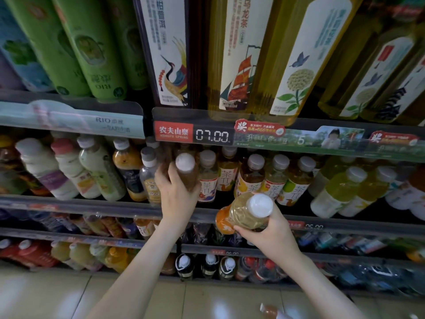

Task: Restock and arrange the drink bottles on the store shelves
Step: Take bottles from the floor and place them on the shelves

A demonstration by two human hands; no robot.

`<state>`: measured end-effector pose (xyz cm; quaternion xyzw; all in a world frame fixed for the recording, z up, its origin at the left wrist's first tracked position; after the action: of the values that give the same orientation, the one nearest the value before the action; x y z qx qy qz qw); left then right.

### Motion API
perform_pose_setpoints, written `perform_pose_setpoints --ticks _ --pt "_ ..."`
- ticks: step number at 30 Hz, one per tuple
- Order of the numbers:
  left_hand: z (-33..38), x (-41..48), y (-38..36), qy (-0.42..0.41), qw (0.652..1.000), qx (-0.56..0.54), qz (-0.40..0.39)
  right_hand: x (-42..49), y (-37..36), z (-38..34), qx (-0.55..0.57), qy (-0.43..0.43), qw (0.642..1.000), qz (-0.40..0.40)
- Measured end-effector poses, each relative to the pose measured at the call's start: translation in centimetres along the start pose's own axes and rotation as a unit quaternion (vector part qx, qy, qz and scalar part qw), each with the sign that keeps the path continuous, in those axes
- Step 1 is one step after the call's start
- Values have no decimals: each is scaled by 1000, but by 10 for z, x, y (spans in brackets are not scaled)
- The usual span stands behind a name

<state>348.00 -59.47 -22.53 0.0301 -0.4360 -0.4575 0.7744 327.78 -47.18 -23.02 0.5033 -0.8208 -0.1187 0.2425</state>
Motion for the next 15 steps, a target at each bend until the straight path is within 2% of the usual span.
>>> perform_pose_setpoints --ticks 5,10,13,15 --pt "5 -25 8 -60 994 -77 -44 -10 -1 14 -13 -10 1000 -10" --pt "2 -48 41 -45 987 -157 -2 -27 1 44 -31 -46 998 -13" --pt "9 -69 60 -95 979 -179 15 -41 -2 68 -27 -84 995 -46" --pt "13 -83 68 -84 981 -172 21 -53 -5 90 -26 -108 991 -70"
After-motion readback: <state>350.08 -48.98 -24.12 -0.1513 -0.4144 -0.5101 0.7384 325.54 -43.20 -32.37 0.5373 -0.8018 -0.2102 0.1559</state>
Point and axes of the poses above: each hand's wrist, its own x-axis towards the middle knuckle, its own y-axis out of the back of the hand, z = x × y, the point moved 7 cm from there along x, towards the middle knuckle, and after that the axes turned 12 degrees about z, right-handed, at the moved point
